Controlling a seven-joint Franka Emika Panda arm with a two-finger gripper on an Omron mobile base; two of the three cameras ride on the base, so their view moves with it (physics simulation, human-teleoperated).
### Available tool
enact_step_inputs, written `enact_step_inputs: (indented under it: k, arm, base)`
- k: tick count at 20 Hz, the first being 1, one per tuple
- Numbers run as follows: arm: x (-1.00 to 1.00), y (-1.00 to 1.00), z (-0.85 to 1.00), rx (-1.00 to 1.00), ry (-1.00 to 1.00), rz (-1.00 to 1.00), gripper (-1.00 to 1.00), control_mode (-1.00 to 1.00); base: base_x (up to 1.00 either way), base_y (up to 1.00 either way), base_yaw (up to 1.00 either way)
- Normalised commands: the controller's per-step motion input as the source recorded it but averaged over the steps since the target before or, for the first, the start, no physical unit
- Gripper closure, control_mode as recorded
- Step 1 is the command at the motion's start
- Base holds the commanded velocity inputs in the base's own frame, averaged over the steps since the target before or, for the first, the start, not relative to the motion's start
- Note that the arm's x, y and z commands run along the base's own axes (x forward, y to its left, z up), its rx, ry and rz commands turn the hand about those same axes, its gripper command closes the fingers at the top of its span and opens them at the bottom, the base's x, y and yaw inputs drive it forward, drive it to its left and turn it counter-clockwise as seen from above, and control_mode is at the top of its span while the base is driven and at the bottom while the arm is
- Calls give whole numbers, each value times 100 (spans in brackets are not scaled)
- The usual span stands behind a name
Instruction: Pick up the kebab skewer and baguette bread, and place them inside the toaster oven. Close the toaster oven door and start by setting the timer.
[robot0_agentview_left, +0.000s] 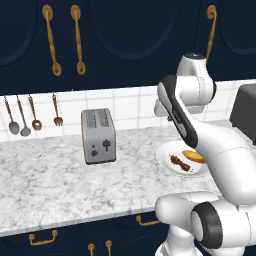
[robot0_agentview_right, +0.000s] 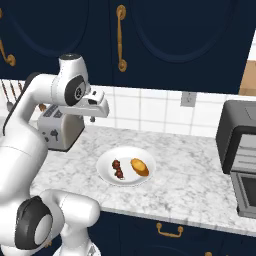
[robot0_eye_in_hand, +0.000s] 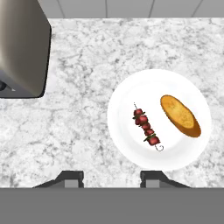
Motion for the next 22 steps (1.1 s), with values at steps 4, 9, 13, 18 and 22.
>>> enact_step_inputs:
  k: [4,9,13,18,22]
  arm:
    - [0,0,0,0,0,0,-100,100]
    - [0,0,0,0,0,0,-100,100]
    - [0,0,0,0,0,0,-100,100]
    - [0,0,0,0,0,0,-100,100]
    - [0,0,0,0,0,0,-100,100]
  base:
    - [0,0,0]
    - [0,0,0]
    - [-7,-62,-5]
    - [1,-92,-7]
    - [11,-75,-2]
